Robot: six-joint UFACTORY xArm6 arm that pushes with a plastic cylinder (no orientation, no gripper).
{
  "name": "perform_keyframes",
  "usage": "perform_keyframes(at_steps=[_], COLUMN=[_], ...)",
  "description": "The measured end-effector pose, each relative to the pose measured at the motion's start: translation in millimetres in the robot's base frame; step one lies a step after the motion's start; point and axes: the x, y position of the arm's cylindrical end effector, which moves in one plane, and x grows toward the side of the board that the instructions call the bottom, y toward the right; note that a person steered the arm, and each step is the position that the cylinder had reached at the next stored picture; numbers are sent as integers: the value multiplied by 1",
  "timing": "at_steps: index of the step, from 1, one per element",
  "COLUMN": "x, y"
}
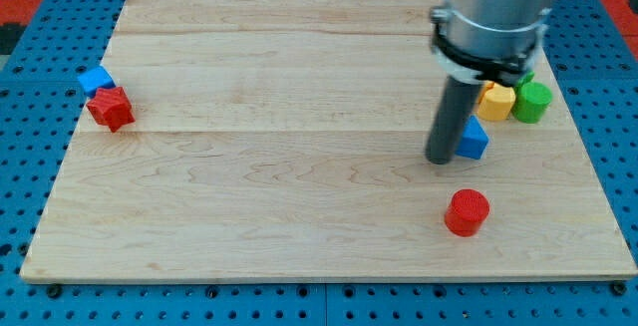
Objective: Push the blue triangle towards the red star
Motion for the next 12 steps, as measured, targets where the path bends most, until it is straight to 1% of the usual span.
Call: perform_keyframes(at_steps=[1,2,3,4,5,6,7,8,10,11,12], x=[18,30,16,-2,-13,-12,-20,-38,-56,-56,-57], y=[21,84,101,62,4,15,50,23,-112,-107,-137])
